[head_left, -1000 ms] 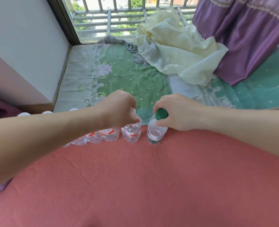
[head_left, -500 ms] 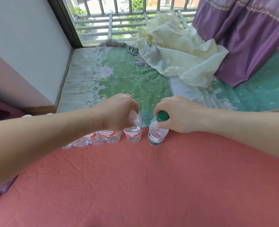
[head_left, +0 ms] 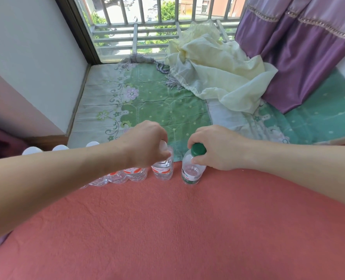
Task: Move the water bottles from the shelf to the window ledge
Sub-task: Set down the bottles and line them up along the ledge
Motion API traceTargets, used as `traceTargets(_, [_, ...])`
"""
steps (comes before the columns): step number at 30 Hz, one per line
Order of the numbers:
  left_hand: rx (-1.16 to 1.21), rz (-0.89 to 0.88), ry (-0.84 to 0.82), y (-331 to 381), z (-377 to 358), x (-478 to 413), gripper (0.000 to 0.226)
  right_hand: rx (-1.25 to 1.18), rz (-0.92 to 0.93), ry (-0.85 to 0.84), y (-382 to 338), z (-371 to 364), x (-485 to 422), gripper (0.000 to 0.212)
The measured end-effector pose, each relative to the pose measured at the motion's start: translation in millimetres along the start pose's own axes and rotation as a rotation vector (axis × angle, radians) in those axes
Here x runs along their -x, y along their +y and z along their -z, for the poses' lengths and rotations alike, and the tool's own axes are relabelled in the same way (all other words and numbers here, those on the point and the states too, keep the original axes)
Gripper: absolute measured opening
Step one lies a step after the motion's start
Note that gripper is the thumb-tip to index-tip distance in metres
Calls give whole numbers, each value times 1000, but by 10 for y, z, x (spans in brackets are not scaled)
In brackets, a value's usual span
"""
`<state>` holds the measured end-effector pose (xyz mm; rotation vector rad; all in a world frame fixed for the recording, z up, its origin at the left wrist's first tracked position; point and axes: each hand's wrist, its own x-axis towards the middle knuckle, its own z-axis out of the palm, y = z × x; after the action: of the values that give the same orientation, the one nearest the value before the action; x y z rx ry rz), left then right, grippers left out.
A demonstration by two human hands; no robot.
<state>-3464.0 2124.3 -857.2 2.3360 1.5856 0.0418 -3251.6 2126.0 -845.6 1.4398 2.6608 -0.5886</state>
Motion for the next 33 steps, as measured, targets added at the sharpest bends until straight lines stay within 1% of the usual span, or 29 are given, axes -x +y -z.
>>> traceTargets(5, [-28,-52,-2,33,42,14,20,-1,7,4,-4,7,-5,31])
traceTargets(11, [-44,-70,-46,14,50,28,25,0,11,13,23,6,-13,32])
traceTargets(15, [-23,-7,-18,14,47,9,21,-9,11,11,27,7,-10,32])
traceTargets(18, [11,70,6,11,26,-1,27,-9,15,13,29,6,-16,32])
traceTargets(20, [24,77,10,6,9,-6,25,-9,18,11,26,9,-22,31])
traceTargets(23, [28,50,4,4,11,-15,18,-6,21,9,19,7,-25,32])
traceTargets(27, [4,-29,-9,12,43,-15,14,-11,15,8,15,7,-25,34])
traceTargets(33, [-42,-67,-53,26,81,-22,26,-9,11,16,25,3,-33,35])
